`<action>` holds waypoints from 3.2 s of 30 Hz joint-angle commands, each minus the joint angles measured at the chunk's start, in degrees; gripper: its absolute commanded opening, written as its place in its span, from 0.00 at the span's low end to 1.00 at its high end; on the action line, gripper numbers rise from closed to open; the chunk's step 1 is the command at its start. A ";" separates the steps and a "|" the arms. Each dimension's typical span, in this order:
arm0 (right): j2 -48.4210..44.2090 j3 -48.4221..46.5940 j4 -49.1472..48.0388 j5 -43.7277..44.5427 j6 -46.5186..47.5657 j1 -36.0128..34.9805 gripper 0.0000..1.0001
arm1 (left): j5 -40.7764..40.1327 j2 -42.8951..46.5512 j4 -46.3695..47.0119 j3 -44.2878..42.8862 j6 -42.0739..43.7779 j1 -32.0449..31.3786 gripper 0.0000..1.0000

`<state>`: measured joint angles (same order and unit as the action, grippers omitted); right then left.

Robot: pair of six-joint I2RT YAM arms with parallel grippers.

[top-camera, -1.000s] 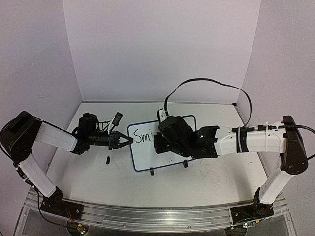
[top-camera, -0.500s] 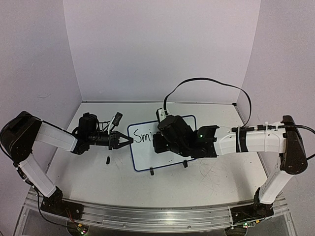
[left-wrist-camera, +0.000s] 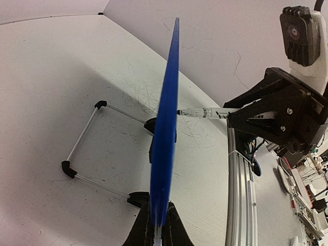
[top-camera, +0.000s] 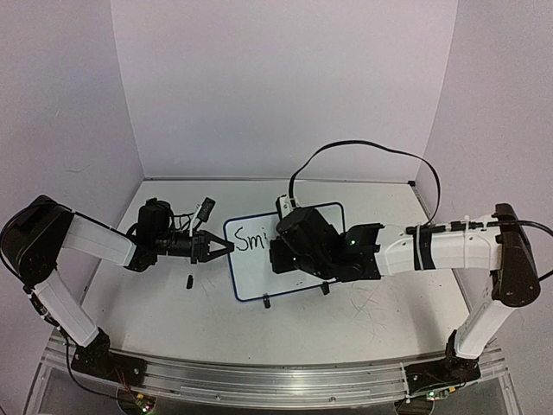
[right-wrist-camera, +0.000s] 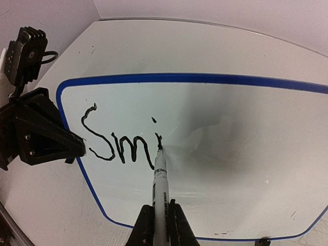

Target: Write a sentence on the whiteboard

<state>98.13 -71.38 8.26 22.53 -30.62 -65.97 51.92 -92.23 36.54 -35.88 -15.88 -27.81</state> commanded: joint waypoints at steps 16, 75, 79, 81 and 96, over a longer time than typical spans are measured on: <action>-2.99 -0.89 0.77 1.85 -0.58 -1.61 0.00 | 0.57 0.25 0.29 -0.85 1.21 -0.06 0.00; -1.48 -0.45 1.22 0.57 -0.62 1.63 0.00 | 0.51 -0.39 0.26 -1.02 0.77 -0.05 0.00; -1.60 0.34 1.41 0.62 -1.49 1.44 0.00 | 0.53 -0.29 0.28 -0.95 0.77 -0.05 0.00; -1.65 0.67 1.59 0.64 -1.84 1.26 0.00 | 0.51 -0.17 0.23 -0.81 0.79 -0.06 0.00; -2.30 2.64 2.45 1.16 -4.40 -0.04 0.00 | 0.52 0.22 0.22 -0.51 0.90 -0.05 0.00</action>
<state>96.64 -69.20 10.23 22.76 -33.71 -65.70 52.25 -92.23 36.53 -35.88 -15.40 -27.79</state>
